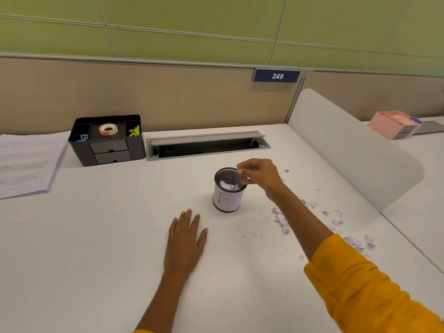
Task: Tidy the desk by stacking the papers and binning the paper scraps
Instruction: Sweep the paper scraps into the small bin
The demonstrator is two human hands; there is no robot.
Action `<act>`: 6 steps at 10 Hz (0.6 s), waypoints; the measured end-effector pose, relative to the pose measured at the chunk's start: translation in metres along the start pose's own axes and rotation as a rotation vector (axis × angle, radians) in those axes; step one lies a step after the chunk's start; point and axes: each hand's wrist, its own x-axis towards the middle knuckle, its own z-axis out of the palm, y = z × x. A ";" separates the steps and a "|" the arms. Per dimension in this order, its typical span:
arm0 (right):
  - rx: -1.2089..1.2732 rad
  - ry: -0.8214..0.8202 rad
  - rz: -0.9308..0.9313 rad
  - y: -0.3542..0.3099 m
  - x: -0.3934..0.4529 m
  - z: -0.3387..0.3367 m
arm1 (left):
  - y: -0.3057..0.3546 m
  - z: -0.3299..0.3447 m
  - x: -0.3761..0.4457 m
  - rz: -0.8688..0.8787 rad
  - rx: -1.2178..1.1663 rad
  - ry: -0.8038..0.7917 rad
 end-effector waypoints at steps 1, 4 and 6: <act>0.025 0.034 -0.029 0.003 -0.003 -0.007 | 0.000 0.000 0.000 -0.006 -0.002 -0.006; -0.478 -0.027 0.296 0.082 -0.022 -0.071 | -0.002 0.005 0.002 0.018 0.025 0.010; -0.676 -0.166 0.405 0.122 -0.033 -0.078 | -0.003 0.008 0.002 0.030 0.020 0.025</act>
